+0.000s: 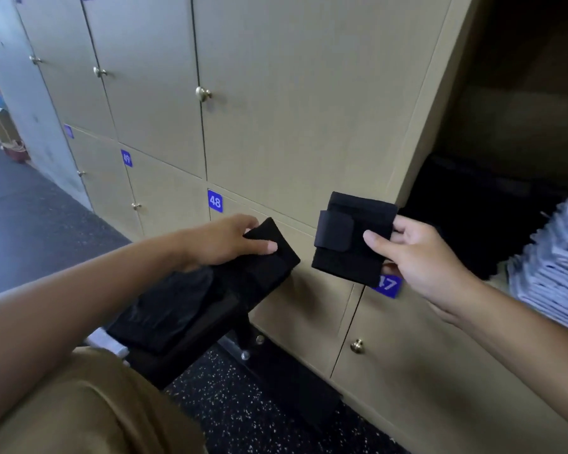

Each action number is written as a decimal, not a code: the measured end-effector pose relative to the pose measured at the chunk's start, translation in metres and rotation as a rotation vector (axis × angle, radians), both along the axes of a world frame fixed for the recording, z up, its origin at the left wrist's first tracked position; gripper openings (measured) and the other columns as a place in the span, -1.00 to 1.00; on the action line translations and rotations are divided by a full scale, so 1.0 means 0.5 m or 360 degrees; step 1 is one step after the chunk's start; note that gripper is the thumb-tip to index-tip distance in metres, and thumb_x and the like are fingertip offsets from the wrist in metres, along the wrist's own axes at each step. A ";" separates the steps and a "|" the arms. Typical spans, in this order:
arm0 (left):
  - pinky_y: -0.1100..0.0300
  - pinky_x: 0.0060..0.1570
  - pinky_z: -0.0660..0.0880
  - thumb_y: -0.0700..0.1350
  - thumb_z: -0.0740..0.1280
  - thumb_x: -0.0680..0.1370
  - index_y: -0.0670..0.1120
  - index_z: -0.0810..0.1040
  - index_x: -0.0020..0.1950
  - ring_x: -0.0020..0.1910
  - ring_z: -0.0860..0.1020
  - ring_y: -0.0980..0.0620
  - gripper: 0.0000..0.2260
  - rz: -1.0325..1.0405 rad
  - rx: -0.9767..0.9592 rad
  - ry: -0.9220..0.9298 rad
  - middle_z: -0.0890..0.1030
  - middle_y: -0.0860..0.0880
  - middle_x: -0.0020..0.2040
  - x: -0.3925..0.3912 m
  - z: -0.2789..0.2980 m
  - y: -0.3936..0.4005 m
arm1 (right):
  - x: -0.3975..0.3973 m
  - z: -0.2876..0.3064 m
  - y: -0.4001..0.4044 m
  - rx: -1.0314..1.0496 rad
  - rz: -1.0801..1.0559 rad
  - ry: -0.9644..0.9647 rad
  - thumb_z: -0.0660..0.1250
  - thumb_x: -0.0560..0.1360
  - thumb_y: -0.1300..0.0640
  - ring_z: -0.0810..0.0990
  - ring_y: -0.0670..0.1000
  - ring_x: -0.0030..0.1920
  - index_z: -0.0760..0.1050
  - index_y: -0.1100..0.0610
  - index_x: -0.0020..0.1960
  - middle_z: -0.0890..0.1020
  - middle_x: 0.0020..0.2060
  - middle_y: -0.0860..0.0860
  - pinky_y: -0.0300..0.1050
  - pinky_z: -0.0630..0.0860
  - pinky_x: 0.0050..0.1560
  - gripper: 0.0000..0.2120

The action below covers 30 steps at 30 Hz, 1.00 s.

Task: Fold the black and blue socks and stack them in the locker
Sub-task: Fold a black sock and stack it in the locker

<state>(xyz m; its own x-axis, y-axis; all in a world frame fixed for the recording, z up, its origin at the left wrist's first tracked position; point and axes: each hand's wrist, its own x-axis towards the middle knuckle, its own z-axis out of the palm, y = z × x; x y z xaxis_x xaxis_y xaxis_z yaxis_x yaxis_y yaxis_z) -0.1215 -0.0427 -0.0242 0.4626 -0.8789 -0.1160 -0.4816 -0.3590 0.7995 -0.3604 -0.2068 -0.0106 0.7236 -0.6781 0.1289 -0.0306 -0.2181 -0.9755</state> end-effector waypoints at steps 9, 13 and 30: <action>0.12 -0.17 0.61 0.06 0.41 0.58 -0.10 0.58 0.12 -0.13 0.73 -0.04 -0.75 0.0090 -0.0366 0.0357 0.74 -0.03 -0.14 -0.076 0.020 -0.088 | -0.081 0.030 -0.032 -0.0005 -0.0182 -0.0049 0.31 0.63 0.21 0.73 -0.10 -0.12 0.58 0.04 0.18 0.76 -0.08 -0.05 -0.23 0.58 -0.25 -0.83; -0.11 0.03 0.65 0.07 0.39 0.60 -0.12 0.58 0.13 -0.08 0.73 -0.10 -0.73 0.0048 -0.0426 0.0439 0.74 -0.08 -0.07 -0.112 0.021 -0.128 | -0.114 0.032 -0.047 -0.0078 -0.0238 -0.0021 0.31 0.64 0.19 0.55 -0.07 -0.32 0.59 0.06 0.18 0.72 -0.17 0.02 -0.21 0.42 -0.35 -0.84; -0.17 0.03 0.64 0.08 0.39 0.60 -0.11 0.52 0.03 -0.08 0.70 -0.12 -0.74 0.0060 -0.0486 0.0399 0.70 -0.12 -0.08 -0.216 0.022 -0.231 | -0.198 0.045 -0.103 -0.0112 -0.0539 -0.0065 0.36 0.61 0.17 0.41 -0.03 -0.37 0.56 0.03 0.19 0.72 -0.14 0.07 -0.28 0.33 -0.39 -0.83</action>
